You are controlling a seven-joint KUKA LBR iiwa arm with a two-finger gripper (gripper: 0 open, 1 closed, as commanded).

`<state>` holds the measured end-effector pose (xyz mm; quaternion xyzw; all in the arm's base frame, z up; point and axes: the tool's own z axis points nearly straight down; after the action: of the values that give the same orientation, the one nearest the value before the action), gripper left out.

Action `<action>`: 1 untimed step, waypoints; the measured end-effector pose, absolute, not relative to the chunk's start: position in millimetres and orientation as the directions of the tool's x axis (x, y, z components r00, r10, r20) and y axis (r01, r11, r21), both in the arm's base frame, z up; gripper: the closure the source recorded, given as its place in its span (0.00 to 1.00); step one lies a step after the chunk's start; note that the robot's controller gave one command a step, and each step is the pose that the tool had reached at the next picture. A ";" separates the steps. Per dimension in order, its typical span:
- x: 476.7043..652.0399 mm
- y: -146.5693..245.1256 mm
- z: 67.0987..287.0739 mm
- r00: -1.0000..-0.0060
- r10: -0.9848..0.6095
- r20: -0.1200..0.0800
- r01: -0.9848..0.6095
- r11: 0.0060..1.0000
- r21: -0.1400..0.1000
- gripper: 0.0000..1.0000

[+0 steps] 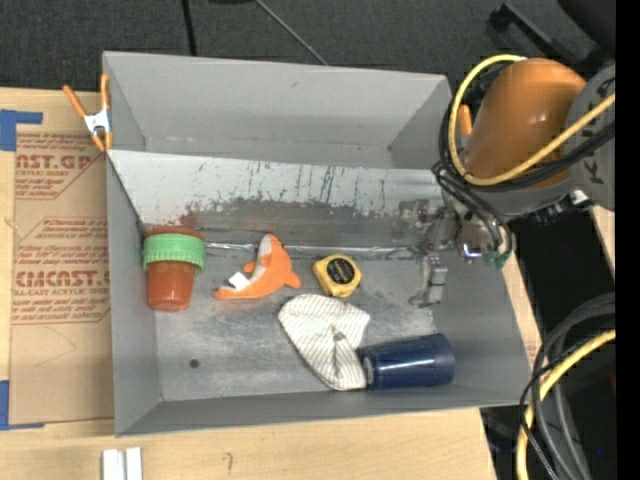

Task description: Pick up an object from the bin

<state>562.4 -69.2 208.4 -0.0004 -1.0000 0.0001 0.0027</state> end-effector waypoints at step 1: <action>563.8 -69.0 213.4 -1.000 0.000 -0.002 0.000 1.000 -0.001 0.00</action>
Offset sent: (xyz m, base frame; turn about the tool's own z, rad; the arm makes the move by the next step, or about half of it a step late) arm -0.0082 0.0725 -0.0963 -0.1885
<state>563.8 -69.0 213.4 0.0002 -1.0000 0.0005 -0.0012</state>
